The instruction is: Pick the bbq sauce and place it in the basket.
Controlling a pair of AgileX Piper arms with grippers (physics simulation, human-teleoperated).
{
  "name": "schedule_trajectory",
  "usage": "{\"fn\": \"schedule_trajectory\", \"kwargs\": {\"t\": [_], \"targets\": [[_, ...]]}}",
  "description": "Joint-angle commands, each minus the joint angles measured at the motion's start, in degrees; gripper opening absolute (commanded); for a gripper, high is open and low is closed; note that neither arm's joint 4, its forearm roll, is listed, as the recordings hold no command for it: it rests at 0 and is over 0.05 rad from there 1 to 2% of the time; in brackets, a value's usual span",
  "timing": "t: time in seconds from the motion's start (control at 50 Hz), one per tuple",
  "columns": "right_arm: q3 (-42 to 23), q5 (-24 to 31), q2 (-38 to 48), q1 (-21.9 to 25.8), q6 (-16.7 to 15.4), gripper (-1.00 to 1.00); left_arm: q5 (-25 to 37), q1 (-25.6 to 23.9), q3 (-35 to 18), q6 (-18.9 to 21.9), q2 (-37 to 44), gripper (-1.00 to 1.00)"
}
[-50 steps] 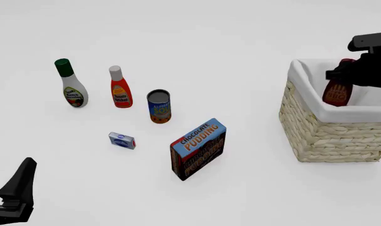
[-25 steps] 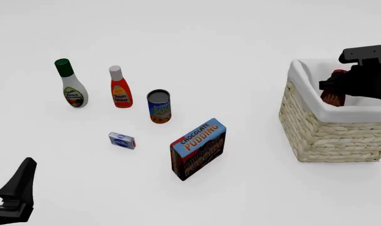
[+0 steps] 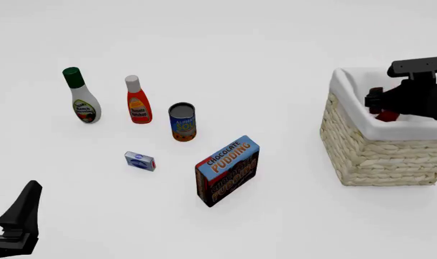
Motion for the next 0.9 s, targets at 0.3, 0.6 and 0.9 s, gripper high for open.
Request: {"fn": "schedule_trajectory", "kwargs": {"t": [0.3, 0.6, 0.9], "targets": [[-2.4, 1.5, 0.0, 1.1, 0.2, 1.0, 0.0, 0.0, 0.0, 0.0, 0.0, 1.0], [-4.4, 4.3, -2.8, 1.5, -0.2, 1.0, 0.0, 0.0, 0.0, 0.0, 0.0, 1.0], [-7.3, 7.7, -5.6, 2.6, -1.0, 1.0, 0.0, 0.0, 0.0, 0.0, 0.0, 1.0]]}}
